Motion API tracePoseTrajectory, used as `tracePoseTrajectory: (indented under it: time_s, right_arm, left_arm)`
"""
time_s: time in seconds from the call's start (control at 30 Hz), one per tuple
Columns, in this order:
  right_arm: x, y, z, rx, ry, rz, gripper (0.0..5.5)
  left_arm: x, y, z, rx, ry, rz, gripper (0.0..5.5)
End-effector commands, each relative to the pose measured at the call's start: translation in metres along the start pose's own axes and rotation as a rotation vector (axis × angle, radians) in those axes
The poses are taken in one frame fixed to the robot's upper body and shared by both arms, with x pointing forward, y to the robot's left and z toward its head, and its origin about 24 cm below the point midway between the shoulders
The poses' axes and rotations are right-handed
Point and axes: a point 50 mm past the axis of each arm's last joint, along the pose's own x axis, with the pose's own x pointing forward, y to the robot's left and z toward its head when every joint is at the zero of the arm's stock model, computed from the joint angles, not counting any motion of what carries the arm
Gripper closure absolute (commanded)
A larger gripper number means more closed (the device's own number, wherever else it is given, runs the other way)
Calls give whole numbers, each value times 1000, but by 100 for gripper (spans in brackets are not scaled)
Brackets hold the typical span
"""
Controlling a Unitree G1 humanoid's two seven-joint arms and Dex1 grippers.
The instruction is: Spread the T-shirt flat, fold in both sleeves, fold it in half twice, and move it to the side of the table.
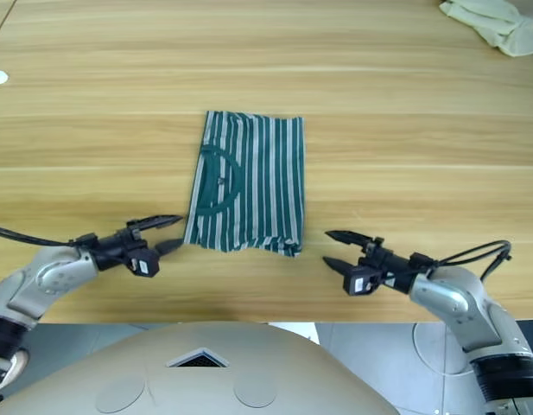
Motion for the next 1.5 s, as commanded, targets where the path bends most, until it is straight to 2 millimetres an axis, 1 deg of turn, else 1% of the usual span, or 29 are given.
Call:
tracePoseTrajectory:
  time_s: [0.03, 0.13, 0.33, 0.53, 0.6, 0.67, 0.77, 0.87, 0.9, 1.07, 1.2, 1.27, 1.37, 1.5]
  right_arm:
    - [5, 4, -8, -10, 22, 74, 245]
    - [10, 3, -10, -27, 0, 97, 245]
    - [18, -6, -16, -63, -19, 105, 245]
    - [30, -7, -7, -101, -104, 158, 245]
    - [34, -5, 0, -110, -143, 173, 242]
    - [37, -5, 6, -121, -173, 181, 242]
    - [38, -7, 9, -130, -189, 181, 242]
    - [39, -9, 9, -128, -191, 172, 242]
    - [40, -10, 9, -126, -191, 168, 242]
    - [46, -21, -2, -127, -159, 107, 242]
    - [49, -21, -5, -115, -158, 106, 242]
    - [50, -18, -5, -108, -167, 113, 280]
    - [49, -13, 0, -95, -206, 134, 341]
    - [48, -14, 8, -94, -245, 119, 419]
  left_arm:
    - [15, -25, -6, 12, -6, -203, 270]
    - [22, -26, -6, 26, -34, -224, 270]
    - [22, -31, -3, 34, -68, -265, 270]
    - [23, -35, -8, 29, -59, -287, 270]
    - [23, -36, -11, 26, -50, -302, 304]
    - [23, -38, -11, 20, -56, -315, 352]
    - [24, -40, -9, 16, -77, -327, 410]
    - [25, -40, -8, 8, -88, -324, 442]
    - [25, -40, -8, 6, -87, -324, 461]
    - [26, -41, -12, -11, -79, -316, 502]
    - [27, -42, -12, -21, -83, -306, 529]
    - [28, -42, -12, -23, -87, -303, 540]
    - [29, -42, -11, -28, -93, -294, 543]
    - [31, -43, -11, -38, -95, -284, 543]
